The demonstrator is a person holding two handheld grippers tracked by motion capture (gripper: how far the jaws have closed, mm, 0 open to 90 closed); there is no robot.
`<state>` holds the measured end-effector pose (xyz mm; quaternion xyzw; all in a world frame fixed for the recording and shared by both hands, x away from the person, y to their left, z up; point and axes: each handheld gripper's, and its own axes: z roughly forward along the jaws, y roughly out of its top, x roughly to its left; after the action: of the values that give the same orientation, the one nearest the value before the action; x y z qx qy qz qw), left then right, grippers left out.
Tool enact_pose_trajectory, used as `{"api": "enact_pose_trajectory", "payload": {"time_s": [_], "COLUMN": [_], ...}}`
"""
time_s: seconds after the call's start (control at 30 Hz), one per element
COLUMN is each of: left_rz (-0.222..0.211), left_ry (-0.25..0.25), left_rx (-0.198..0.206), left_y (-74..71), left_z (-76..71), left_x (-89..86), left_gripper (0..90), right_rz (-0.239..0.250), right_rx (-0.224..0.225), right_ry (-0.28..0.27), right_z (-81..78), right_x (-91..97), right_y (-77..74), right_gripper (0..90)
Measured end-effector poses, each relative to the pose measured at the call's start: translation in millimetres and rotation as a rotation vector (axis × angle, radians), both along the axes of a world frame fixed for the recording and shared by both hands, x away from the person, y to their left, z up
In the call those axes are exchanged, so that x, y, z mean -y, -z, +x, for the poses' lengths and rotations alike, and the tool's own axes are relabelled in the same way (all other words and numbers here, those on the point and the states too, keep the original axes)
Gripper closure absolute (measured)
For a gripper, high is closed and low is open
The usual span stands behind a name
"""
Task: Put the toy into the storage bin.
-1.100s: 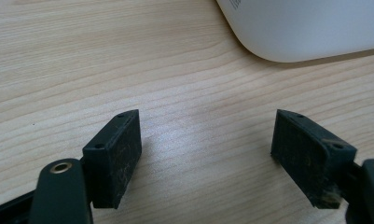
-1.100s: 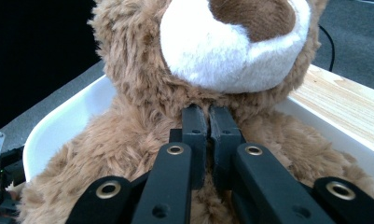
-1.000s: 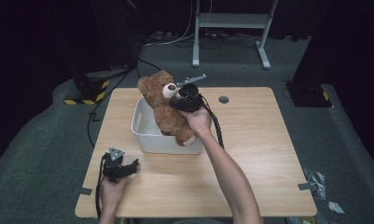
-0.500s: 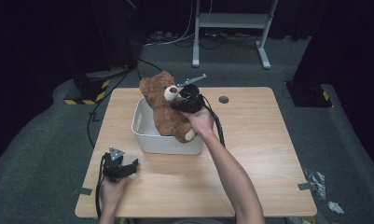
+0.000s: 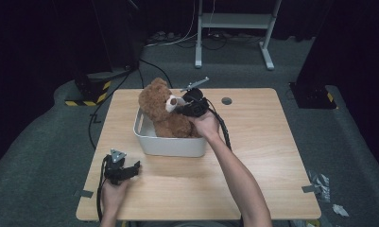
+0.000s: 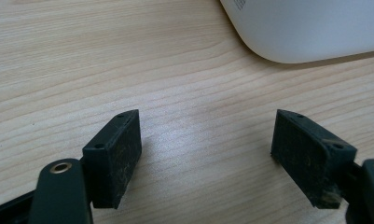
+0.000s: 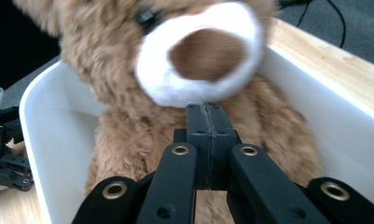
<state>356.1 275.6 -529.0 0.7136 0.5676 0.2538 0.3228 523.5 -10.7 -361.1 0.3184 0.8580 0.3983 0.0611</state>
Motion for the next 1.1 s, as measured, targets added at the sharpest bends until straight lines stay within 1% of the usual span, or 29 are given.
{"api": "enact_pose_trajectory", "payload": {"time_s": [0.13, 0.37, 0.5, 0.53, 0.6, 0.63, 0.73, 0.83, 1.07, 1.1], "left_rz": [0.0, 0.004, 0.001, 0.002, 0.001, 0.001, 0.001, 0.001, 0.0, 0.0], "left_ry": [0.0, -0.001, 0.0, 0.0, 0.0, 0.0, 0.0, 0.0, -0.001, 0.0], "left_rx": [0.0, -0.005, -0.002, -0.002, -0.002, -0.003, -0.003, -0.003, 0.0, -0.002], "left_y": [0.0, -0.5, -0.2, -0.2, -0.2, -0.2, -0.2, -0.3, 0.0, -0.2], "left_z": [0.0, -0.2, -0.1, -0.1, 0.0, -0.1, -0.1, -0.1, 0.0, 0.0], "left_x": [0.0, 0.0, 0.0, 0.0, 0.0, 0.0, 0.0, -0.1, 0.0, 0.0], "left_gripper": [24.1, 24.1, 24.0, 24.0, 24.0, 24.0, 24.0, 24.0, 23.9, 23.9], "right_rz": [0.019, 0.056, 0.074, 0.079, 0.083, 0.088, 0.105, 0.106, 0.127, 0.129], "right_rx": [0.007, 0.018, 0.041, 0.037, 0.046, 0.059, 0.066, 0.076, 0.082, 0.088], "right_ry": [0.008, 0.012, 0.018, 0.021, 0.023, 0.024, 0.027, 0.023, 0.035, 0.035], "right_z": [-1.2, -4.3, -6.5, -7.6, -9.5, -10.2, -12.8, -14.1, -18.3, -18.8], "right_x": [7.9, 13.3, 19.4, 20.6, 23.6, 24.9, 28.8, 31.7, 38.4, 40.0], "right_y": [-4.5, -0.6, -1.6, -2.4, -5.1, -6.6, -10.8, -12.5, -16.4, -17.1], "right_gripper": [90.0, 89.9, 89.8, 89.7, 89.8, 89.8, 89.8, 89.8, 89.7, 89.6]}}
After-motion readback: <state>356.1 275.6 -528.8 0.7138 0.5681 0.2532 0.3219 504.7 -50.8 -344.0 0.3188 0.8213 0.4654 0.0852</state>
